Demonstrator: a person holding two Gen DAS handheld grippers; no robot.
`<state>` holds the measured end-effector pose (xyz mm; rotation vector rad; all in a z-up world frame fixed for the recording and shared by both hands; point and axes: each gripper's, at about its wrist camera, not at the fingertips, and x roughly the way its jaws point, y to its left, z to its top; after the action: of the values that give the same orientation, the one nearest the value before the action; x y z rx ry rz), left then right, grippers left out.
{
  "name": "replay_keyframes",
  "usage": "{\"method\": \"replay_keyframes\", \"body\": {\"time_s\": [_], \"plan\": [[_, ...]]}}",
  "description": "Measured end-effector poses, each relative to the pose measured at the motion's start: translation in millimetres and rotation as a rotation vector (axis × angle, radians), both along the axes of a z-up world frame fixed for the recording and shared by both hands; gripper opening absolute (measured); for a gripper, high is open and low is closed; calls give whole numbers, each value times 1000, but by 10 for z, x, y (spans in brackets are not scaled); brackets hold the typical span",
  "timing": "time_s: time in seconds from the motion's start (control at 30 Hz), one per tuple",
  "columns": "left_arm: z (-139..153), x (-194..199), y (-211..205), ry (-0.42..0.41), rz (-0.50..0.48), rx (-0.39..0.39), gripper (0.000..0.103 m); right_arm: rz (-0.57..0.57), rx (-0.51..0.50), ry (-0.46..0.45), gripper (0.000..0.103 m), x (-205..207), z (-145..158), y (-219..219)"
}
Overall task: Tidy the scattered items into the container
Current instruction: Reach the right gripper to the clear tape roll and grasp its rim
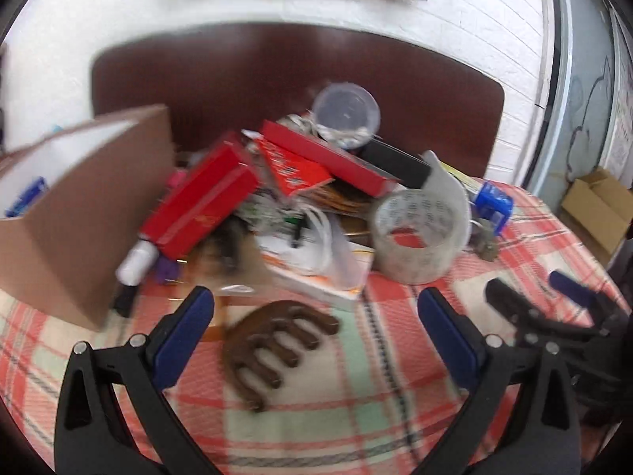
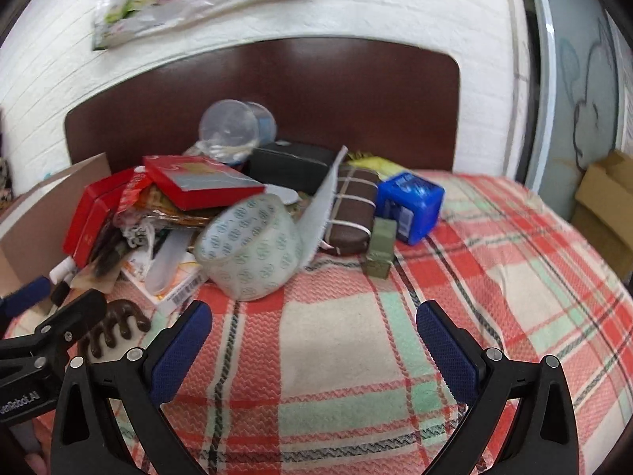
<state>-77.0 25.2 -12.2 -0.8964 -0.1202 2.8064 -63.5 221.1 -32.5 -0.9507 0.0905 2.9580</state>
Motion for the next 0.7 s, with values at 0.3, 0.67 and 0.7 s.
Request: {"method": "replay_keyframes", "body": {"time_s": [0.3, 0.67, 0.7], "plan": [[125, -887, 174, -250, -46, 244, 103, 51, 13, 46, 103, -346, 379, 102], [-11, -1279, 279, -293, -63, 258, 63, 162, 149, -29, 103, -902, 244, -170], [-13, -1285, 270, -300, -74, 265, 58, 169, 130, -32, 101, -902, 222, -157]]}}
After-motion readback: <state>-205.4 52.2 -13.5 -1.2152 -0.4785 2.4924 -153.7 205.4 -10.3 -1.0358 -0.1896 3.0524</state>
